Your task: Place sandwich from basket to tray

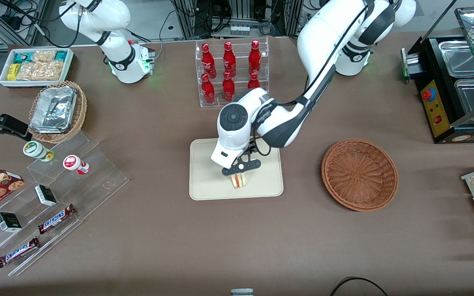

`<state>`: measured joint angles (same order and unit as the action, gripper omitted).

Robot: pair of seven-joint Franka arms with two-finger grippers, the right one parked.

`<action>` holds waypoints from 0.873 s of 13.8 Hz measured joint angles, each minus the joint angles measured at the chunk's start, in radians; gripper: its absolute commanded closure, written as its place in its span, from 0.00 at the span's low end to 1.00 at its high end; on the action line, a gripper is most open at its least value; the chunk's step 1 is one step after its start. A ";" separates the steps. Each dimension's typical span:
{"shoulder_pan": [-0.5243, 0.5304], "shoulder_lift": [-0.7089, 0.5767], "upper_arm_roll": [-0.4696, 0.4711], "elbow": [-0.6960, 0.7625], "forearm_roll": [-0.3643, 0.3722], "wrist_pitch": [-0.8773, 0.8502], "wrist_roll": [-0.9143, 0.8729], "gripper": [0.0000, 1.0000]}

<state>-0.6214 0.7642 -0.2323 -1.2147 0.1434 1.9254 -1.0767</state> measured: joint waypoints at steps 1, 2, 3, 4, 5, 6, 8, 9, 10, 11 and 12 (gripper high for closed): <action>0.004 -0.017 0.003 0.000 0.021 -0.033 0.002 0.00; 0.018 -0.034 0.005 -0.004 0.030 -0.063 0.019 0.00; 0.039 -0.056 0.005 -0.018 0.030 -0.084 0.061 0.00; 0.064 -0.083 0.006 -0.044 0.030 -0.093 0.112 0.00; 0.094 -0.111 0.007 -0.078 0.030 -0.095 0.163 0.00; 0.130 -0.141 0.008 -0.117 0.030 -0.095 0.220 0.00; 0.205 -0.209 0.008 -0.203 0.030 -0.095 0.339 0.00; 0.247 -0.250 0.009 -0.251 0.030 -0.095 0.406 0.00; 0.290 -0.292 0.009 -0.296 0.027 -0.095 0.478 0.00; 0.335 -0.339 0.009 -0.341 0.014 -0.096 0.558 0.00; 0.376 -0.385 0.009 -0.381 -0.003 -0.096 0.627 0.00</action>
<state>-0.2458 0.3796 -0.2233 -1.5958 0.1409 1.8291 -0.4495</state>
